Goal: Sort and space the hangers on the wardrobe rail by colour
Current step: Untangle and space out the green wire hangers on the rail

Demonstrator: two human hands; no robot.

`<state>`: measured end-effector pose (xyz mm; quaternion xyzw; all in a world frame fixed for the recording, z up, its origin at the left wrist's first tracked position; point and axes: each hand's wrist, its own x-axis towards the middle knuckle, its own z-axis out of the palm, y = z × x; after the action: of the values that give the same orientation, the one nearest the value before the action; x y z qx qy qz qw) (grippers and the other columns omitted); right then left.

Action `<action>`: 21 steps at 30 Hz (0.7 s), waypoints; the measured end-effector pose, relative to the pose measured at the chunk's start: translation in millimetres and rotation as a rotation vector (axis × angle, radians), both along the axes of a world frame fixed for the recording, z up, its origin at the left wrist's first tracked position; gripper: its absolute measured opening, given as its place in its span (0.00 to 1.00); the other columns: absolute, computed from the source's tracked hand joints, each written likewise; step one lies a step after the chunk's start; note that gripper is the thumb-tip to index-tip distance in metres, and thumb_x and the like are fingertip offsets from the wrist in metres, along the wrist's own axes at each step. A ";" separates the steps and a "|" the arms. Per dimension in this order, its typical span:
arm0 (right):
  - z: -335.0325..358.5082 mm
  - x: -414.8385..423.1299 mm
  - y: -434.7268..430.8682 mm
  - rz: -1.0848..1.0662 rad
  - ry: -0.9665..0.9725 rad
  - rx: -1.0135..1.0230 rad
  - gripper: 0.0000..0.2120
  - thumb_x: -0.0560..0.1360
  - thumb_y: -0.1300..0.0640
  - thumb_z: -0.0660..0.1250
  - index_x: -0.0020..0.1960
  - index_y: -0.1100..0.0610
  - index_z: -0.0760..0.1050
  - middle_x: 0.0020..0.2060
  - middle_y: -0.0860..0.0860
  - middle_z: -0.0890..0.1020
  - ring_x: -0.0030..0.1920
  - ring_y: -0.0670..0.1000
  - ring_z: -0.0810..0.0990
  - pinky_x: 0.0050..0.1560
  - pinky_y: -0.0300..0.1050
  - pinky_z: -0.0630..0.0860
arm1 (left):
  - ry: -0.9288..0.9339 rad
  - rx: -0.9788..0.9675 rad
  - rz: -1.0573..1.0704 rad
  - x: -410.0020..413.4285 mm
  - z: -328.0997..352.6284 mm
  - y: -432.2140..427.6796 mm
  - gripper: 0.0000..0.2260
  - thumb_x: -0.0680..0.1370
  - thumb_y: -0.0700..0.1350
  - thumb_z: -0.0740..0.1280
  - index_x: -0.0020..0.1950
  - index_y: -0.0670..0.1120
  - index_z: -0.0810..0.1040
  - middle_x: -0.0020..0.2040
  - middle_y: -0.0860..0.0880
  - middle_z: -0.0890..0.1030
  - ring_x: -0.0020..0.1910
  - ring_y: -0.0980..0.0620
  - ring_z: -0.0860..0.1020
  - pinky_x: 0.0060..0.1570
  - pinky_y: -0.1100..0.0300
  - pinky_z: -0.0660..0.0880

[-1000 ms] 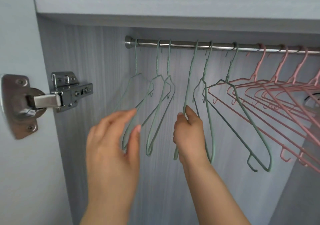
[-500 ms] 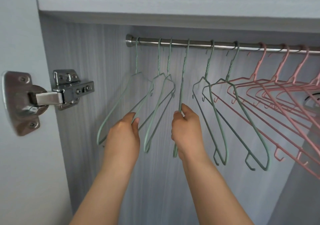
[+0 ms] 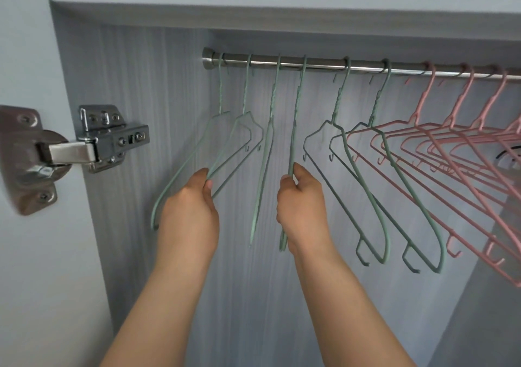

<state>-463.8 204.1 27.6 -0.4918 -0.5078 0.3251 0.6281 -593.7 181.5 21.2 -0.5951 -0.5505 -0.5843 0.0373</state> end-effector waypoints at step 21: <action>48.4 64.7 -92.2 -0.219 -0.844 -0.125 0.27 0.79 0.54 0.55 0.75 0.57 0.50 0.72 0.54 0.64 0.70 0.54 0.65 0.68 0.45 0.62 | -0.022 0.276 0.044 12.3 18.2 -63.0 0.13 0.70 0.44 0.70 0.54 0.47 0.78 0.49 0.46 0.78 0.48 0.43 0.74 0.50 0.69 0.62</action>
<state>-399.2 111.8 76.0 -0.6695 -0.6441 0.0573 0.3655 -581.4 118.6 39.3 -0.5657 -0.4780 -0.6601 0.1254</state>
